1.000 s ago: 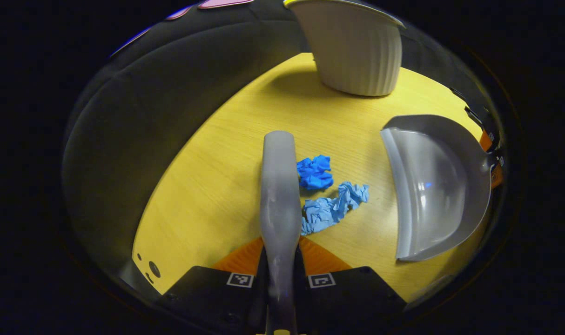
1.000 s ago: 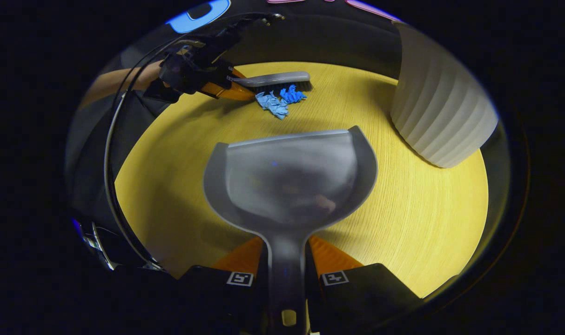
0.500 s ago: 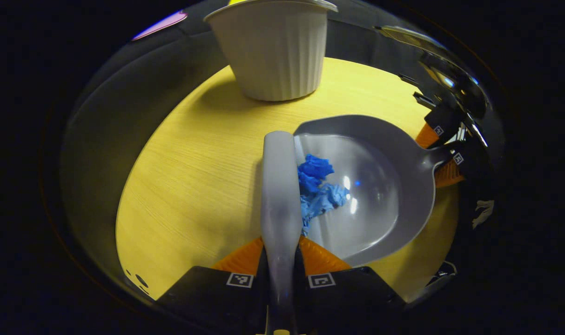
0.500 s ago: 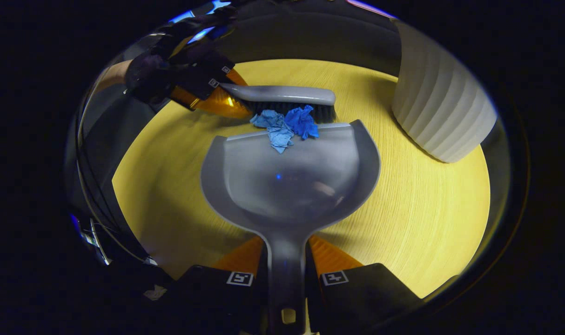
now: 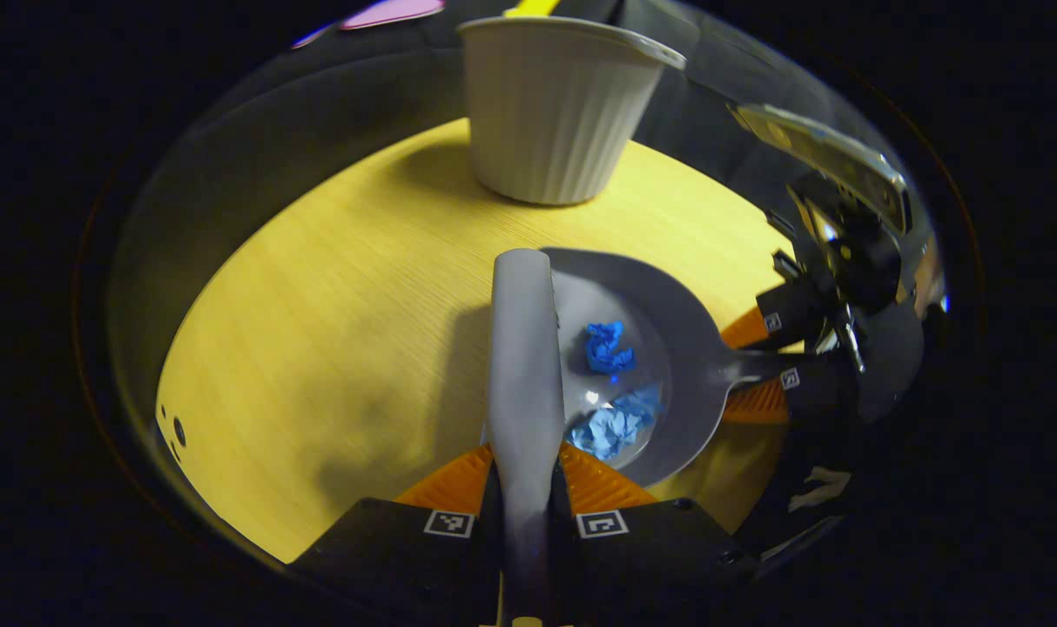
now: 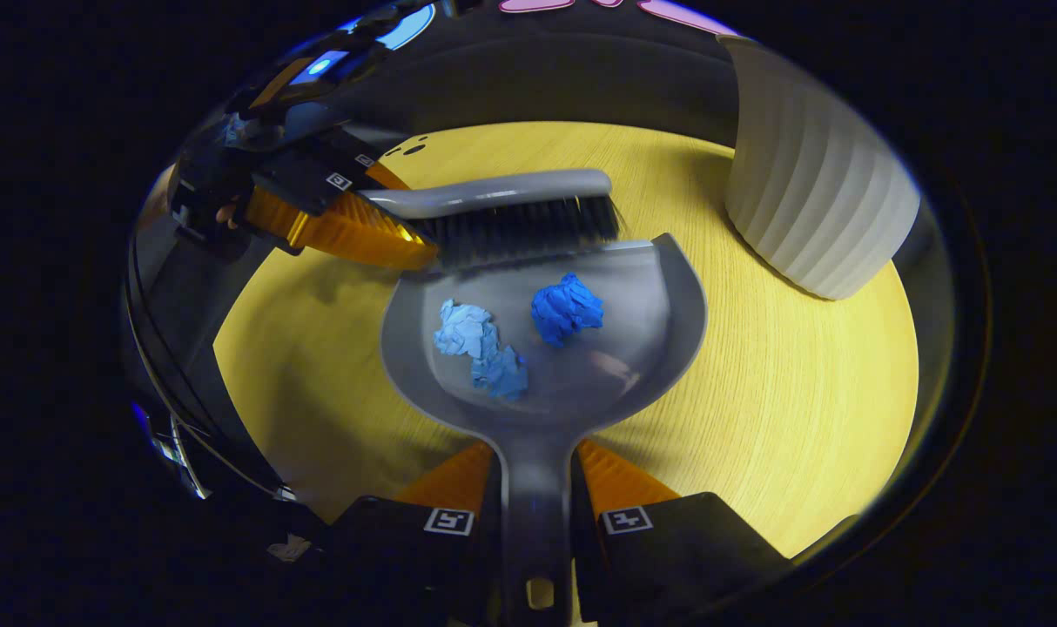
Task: Pick up the small broom and dustpan from the desktop, sweep the trash into the dustpan with the broom, and then empty the trash into the garbage bin.
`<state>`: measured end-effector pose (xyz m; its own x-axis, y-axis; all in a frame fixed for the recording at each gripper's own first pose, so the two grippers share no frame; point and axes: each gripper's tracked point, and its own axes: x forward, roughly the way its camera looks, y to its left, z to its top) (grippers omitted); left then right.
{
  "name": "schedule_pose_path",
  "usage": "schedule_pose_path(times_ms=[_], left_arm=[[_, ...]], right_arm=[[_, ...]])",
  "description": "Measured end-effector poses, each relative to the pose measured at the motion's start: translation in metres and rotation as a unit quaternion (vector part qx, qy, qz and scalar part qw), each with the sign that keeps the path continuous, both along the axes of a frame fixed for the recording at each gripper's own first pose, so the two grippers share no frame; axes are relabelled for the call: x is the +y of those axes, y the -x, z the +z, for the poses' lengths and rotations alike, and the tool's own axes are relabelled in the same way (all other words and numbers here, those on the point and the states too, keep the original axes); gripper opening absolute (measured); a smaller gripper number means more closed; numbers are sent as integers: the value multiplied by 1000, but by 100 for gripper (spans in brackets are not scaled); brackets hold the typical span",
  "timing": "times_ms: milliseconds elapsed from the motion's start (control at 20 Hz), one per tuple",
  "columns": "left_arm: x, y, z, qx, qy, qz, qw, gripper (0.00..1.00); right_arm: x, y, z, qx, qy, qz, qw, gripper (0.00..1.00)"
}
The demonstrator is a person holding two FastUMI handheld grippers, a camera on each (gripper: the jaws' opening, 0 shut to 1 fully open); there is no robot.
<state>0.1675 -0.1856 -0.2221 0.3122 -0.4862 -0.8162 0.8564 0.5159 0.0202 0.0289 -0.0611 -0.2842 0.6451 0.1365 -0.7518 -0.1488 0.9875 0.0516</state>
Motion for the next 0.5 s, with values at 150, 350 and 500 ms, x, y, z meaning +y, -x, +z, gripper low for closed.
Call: schedule_pose_path(times_ms=[150,350,500], left_arm=[[17,1,15,-23,40,61,997,28],[52,10,33,-32,96,148,984,28],[91,13,19,-38,109,189,975,28]], right_arm=[[-1,2,1,-6,0,-2,1000,38],[-3,8,10,-7,4,-4,1000,38],[-7,20,31,-18,11,-4,1000,38]])
